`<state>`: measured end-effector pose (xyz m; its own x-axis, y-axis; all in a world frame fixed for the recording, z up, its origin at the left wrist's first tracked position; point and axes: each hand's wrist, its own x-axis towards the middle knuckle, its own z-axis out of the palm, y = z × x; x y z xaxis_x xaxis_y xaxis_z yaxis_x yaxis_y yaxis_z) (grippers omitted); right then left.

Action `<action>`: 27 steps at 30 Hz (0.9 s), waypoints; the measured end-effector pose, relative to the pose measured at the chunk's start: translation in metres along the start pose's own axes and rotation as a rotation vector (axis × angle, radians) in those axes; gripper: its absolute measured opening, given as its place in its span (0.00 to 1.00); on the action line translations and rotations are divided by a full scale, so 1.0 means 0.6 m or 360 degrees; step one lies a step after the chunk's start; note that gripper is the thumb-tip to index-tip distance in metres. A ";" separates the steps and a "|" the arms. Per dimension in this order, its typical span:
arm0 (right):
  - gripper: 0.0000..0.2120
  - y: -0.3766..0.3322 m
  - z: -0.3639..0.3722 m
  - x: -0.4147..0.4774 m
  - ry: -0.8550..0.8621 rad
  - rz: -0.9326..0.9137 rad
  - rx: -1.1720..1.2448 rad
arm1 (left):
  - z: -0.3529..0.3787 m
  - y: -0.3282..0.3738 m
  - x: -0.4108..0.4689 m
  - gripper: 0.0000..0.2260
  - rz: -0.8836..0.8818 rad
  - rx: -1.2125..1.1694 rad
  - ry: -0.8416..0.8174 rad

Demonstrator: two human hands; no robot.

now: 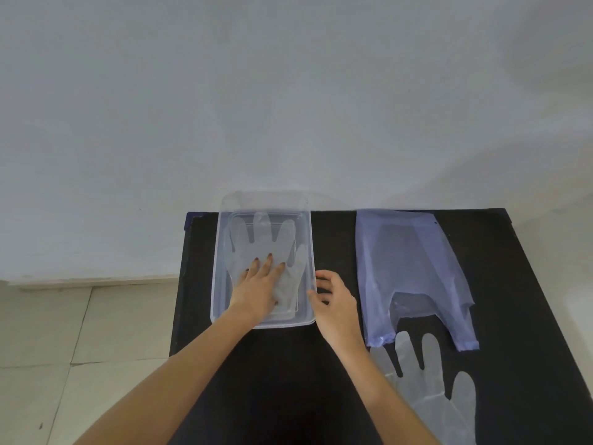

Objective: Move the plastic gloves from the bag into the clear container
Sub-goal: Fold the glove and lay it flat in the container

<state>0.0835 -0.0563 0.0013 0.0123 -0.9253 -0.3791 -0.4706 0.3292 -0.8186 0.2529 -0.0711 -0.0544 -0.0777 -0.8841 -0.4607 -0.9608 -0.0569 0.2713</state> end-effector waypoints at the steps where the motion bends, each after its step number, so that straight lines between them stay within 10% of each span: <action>1: 0.16 0.002 0.001 0.001 0.0002 -0.0001 0.0011 | 0.000 0.003 -0.002 0.36 0.0008 0.0005 0.0006; 8: 0.14 0.006 -0.001 0.004 -0.0008 -0.0034 0.0036 | -0.010 0.037 -0.006 0.14 0.0216 -0.0142 0.0291; 27: 0.12 0.010 -0.001 0.002 -0.0035 -0.0010 0.0073 | -0.019 0.010 -0.008 0.18 -0.0077 -0.0266 0.0261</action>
<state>0.0802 -0.0555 -0.0039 0.0349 -0.9231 -0.3829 -0.4295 0.3321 -0.8398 0.2504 -0.0723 -0.0409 0.0245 -0.9412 -0.3371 -0.9038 -0.1649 0.3948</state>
